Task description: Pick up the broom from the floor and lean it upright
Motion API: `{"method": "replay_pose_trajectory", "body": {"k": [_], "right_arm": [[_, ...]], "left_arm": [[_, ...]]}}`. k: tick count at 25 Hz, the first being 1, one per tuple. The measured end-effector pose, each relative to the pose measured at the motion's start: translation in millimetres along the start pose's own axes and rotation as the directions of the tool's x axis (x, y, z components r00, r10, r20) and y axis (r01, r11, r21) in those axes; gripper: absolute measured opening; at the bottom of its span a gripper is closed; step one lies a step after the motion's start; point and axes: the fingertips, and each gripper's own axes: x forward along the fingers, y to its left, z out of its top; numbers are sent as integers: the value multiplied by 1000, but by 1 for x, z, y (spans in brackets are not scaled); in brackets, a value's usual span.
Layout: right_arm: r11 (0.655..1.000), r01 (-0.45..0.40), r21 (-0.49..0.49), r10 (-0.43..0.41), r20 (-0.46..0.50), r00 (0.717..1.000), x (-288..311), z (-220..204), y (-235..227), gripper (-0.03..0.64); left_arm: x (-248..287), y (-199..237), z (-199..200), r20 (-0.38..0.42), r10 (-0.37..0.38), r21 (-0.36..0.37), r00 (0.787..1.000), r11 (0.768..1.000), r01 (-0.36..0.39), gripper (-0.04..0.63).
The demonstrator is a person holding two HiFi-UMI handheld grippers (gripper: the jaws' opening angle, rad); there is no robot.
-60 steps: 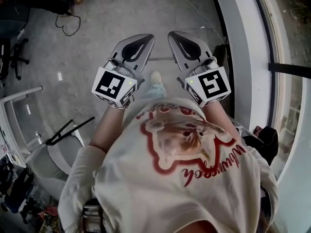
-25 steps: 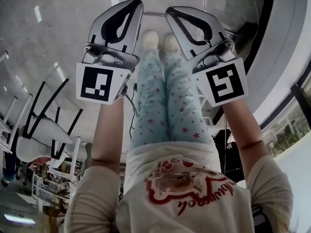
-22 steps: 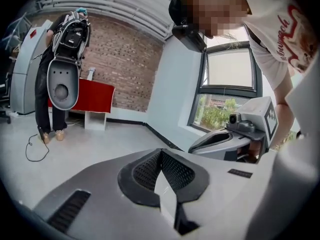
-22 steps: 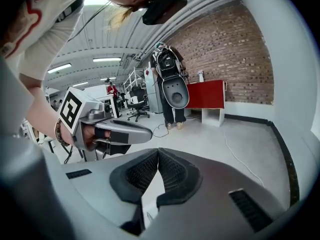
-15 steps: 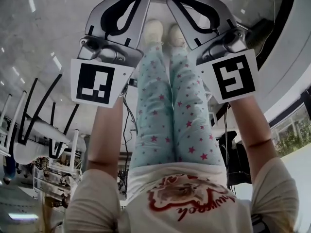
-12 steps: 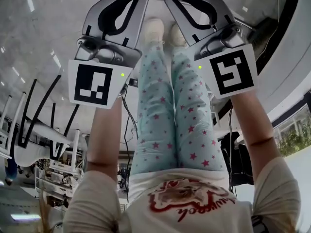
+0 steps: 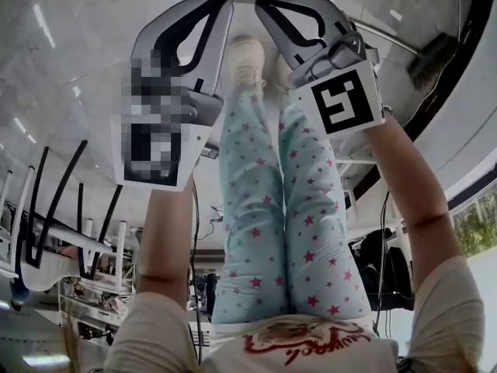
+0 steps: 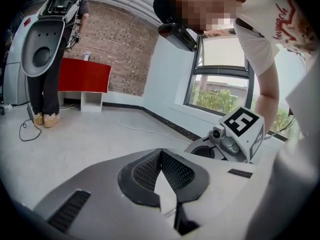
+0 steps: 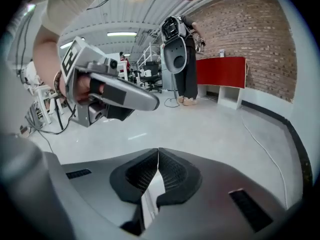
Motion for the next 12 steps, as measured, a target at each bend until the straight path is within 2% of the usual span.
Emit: {"method": "replay_pose_trajectory", "body": {"k": [5,12], "right_arm": [[993,-98,-58,97,-18,995,37,-30,25,23],[969,-195,-152,176,-131,976,80,-93,44,26]], "left_arm": [[4,13,-33,-13,-5,11,1000,1000,5,21],[24,31,-60,2,-11,33,1000,999,11,21]]}}
